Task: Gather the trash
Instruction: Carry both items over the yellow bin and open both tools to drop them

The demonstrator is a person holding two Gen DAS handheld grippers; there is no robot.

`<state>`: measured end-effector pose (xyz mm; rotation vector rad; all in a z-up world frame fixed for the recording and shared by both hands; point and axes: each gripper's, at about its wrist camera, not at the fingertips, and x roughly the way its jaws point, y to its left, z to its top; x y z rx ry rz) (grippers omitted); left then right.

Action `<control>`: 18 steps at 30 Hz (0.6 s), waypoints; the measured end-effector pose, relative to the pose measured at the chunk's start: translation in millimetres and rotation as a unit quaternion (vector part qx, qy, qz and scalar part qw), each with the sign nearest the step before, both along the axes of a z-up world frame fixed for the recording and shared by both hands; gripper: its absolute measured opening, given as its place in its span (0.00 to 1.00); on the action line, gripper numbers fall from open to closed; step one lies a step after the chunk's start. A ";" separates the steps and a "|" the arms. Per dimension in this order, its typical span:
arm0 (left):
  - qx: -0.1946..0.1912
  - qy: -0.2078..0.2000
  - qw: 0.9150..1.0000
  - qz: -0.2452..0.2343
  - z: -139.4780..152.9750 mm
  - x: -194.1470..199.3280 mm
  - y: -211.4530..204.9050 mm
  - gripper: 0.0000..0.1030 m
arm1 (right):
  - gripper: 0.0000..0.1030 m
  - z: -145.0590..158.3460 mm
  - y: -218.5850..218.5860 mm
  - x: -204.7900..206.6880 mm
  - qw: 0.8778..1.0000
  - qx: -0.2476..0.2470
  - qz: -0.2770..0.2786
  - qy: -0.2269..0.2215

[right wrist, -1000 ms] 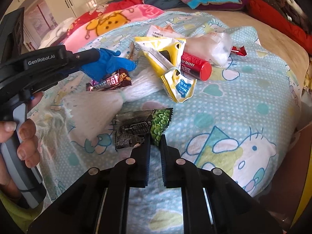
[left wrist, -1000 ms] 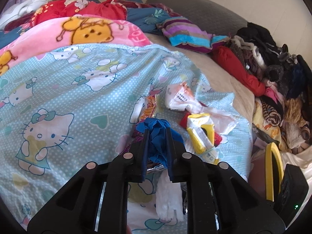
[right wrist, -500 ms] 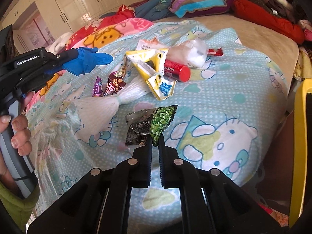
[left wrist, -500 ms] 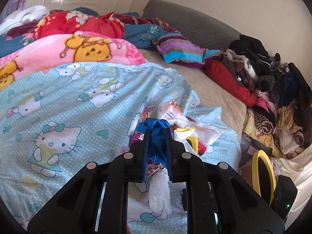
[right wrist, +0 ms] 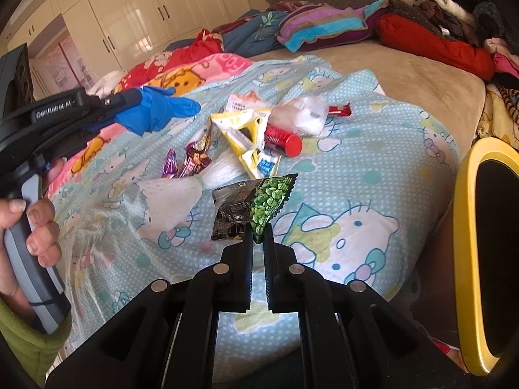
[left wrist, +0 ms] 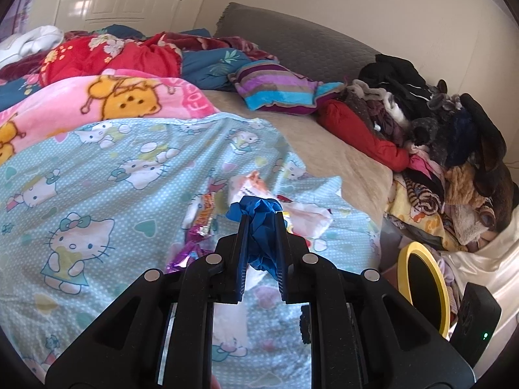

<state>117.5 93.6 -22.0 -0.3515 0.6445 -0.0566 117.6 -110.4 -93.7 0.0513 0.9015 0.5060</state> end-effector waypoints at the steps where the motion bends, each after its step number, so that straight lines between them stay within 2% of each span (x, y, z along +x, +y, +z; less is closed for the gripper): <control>1: 0.001 -0.001 1.000 -0.003 1.0 -0.2 -2.7 0.09 | 0.06 1.9 -1.8 -0.2 1.000 0.002 -0.002 -0.001; 18: 0.014 -0.012 0.998 -0.064 10.2 -0.1 -58.5 0.09 | 0.06 32.4 -49.2 -8.3 0.998 0.025 -0.046 -0.036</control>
